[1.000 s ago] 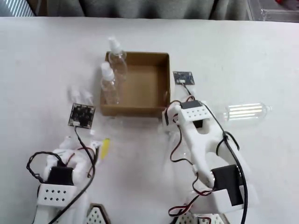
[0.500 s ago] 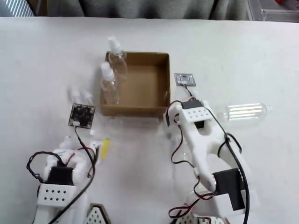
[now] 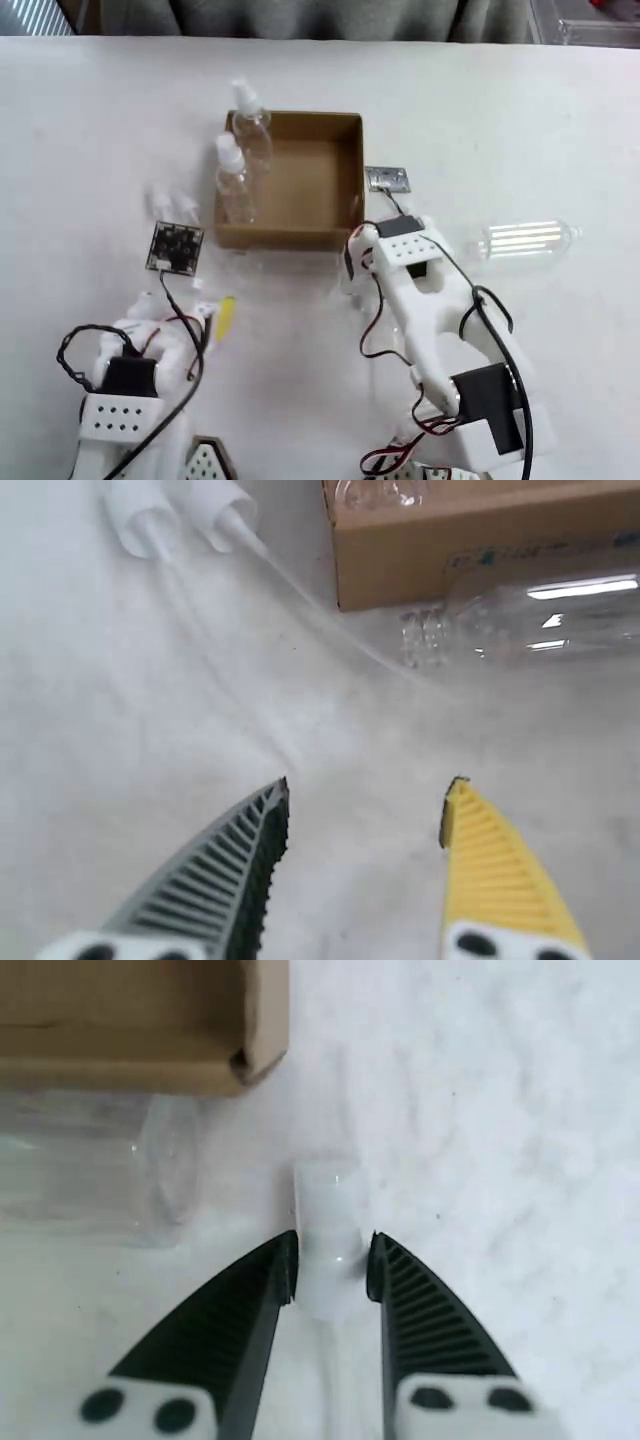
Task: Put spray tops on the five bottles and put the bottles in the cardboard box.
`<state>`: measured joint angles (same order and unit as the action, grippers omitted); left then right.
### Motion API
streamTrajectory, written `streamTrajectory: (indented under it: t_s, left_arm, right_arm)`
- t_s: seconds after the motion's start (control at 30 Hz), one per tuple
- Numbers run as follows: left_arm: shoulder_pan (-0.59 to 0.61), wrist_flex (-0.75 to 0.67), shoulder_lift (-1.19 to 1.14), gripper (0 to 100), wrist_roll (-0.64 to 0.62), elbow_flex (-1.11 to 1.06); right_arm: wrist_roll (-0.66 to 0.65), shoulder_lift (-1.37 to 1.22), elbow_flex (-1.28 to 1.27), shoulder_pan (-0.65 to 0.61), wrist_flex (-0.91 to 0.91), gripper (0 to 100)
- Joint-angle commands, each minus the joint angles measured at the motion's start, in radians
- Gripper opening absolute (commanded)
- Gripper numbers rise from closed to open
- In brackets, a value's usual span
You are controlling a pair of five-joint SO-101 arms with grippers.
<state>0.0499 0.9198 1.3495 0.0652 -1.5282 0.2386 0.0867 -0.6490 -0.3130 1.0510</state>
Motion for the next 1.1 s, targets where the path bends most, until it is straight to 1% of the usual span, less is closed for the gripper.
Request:
streamTrajectory:
  t_s: [0.0, 0.2, 0.37, 0.6, 0.63, 0.7, 0.77, 0.87, 1.07]
  left_arm:
    - [0.001, -0.021, 0.019, 24, 0.009, 0.005]
    - [0.001, -0.021, 0.019, 24, 0.009, 0.005]
    - [0.001, -0.021, 0.019, 24, 0.009, 0.005]
    - [0.001, -0.021, 0.019, 24, 0.009, 0.005]
    - [0.001, -0.021, 0.019, 24, 0.009, 0.005]
    - [0.001, -0.021, 0.019, 24, 0.009, 0.005]
    - [0.001, -0.023, 0.019, 24, 0.009, 0.005]
    - [0.001, -0.049, 0.019, 24, 0.009, -0.008]
    - [0.001, -0.069, 0.019, 24, 0.009, -0.017]
  right_arm:
    - [0.002, 0.044, 0.02, -0.01, 0.013, 9.2]
    - [0.002, 0.053, 0.02, -0.01, 0.016, 9.6]
    - [0.002, 0.053, 0.028, -0.012, 0.07, 20.5]
    - [0.002, 0.053, 0.021, -0.013, 0.077, 12.9]
    - [-0.002, 0.053, 0.021, -0.013, 0.077, 13.4]
    - [-0.048, 0.054, 0.023, -0.024, 0.093, 15.1]
    - [-0.083, 0.054, 0.029, -0.042, 0.125, 18.4]
    - [-0.094, 0.076, 0.023, -0.062, 0.14, 22.0]
    - [-0.095, 0.145, 0.014, -0.064, 0.18, 19.5]
